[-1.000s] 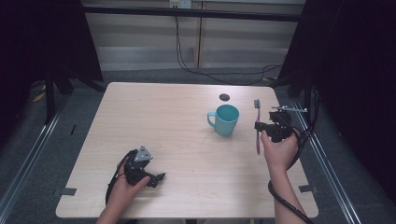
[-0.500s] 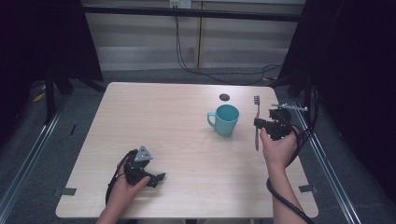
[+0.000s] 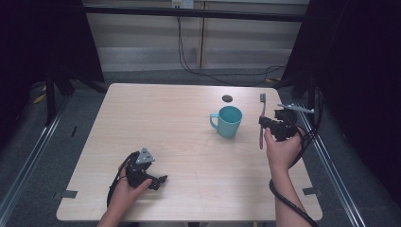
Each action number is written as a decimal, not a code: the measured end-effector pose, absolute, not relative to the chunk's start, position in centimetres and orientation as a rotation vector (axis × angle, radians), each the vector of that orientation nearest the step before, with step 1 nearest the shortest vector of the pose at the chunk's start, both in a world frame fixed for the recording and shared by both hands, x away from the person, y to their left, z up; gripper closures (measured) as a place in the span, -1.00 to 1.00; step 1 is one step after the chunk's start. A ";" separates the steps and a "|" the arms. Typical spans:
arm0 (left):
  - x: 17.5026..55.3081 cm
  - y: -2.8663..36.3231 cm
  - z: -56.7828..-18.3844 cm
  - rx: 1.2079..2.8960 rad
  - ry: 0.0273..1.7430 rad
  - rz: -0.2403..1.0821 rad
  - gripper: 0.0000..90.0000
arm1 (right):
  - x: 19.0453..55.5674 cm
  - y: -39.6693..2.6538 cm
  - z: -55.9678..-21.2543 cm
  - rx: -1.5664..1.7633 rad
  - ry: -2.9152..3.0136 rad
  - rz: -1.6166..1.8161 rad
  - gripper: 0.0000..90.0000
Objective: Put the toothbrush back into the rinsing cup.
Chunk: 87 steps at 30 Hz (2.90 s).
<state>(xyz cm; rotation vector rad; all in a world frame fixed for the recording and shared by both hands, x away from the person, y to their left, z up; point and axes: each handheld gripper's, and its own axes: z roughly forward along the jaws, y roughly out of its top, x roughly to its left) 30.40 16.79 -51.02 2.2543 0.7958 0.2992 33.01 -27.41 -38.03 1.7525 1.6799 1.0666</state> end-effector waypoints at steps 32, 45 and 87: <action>30.4 16.8 -51.0 2.253 0.797 0.298 -1.00 | 34.0 -26.0 -36.5 1.658 1.618 1.127 0.84; 30.4 16.8 -51.0 2.253 0.796 0.298 -1.00 | 34.4 -26.1 -36.4 1.662 1.606 1.127 0.84; 30.4 16.8 -51.0 2.249 0.797 0.302 -1.00 | 37.4 -23.3 -35.0 1.583 1.645 1.158 0.84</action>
